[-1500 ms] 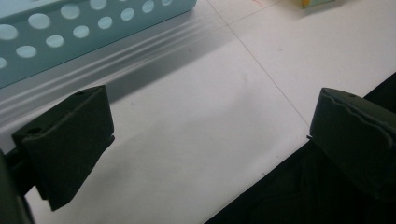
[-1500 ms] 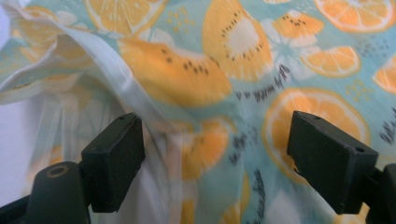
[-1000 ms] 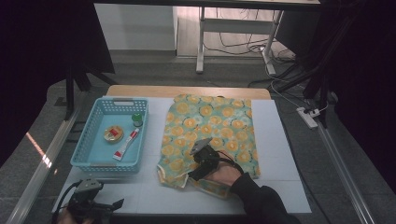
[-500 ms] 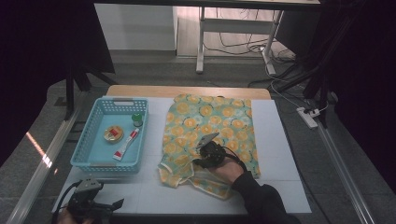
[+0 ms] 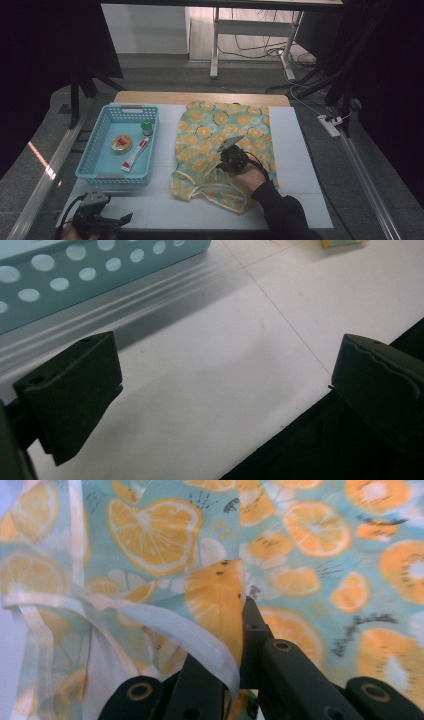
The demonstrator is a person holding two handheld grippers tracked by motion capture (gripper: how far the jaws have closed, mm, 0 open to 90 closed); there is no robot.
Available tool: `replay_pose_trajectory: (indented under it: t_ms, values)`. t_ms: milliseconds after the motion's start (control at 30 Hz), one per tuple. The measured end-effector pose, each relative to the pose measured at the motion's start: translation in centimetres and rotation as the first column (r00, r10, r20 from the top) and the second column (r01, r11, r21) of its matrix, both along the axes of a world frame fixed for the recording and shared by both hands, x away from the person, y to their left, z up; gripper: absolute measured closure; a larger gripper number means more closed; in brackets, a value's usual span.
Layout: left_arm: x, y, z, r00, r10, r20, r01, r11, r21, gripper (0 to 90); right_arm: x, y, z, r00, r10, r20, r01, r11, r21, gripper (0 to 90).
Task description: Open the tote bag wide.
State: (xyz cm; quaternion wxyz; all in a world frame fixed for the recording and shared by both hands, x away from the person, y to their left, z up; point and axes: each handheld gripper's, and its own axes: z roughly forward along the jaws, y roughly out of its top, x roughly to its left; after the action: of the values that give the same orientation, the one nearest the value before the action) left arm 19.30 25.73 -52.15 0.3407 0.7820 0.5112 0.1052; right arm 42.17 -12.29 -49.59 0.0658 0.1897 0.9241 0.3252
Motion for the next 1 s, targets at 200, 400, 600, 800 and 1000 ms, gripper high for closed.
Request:
replay_pose_trajectory:
  t_ms: [200,400,600,800,1000]
  values:
    - [0.0,0.0,0.0,1.0000,0.000,0.000,0.000,1.0000,0.000,0.2,0.7,-0.2,2.9,0.9990,-0.016,0.042,0.015,0.999,0.032,90.0]
    - [0.0,0.0,0.0,1.0000,0.000,0.002,0.000,1.0000,-0.001,0.2,1.4,-0.1,6.0,0.9958,-0.023,0.088,0.018,0.998,0.056,90.0]
    - [0.0,0.0,0.0,1.0000,-0.002,0.003,0.002,1.0000,-0.002,0.2,2.5,0.1,8.3,0.9930,-0.037,0.112,0.029,0.997,0.065,89.9]
    - [0.0,0.1,0.0,1.0000,-0.001,0.002,0.001,1.0000,-0.004,0.2,3.4,0.2,10.2,0.9905,-0.046,0.130,0.035,0.996,0.085,89.9]
    - [0.0,0.1,0.0,1.0000,-0.002,0.002,0.002,1.0000,-0.004,0.2,4.0,0.6,11.7,0.9880,-0.045,0.147,0.032,0.995,0.091,89.9]
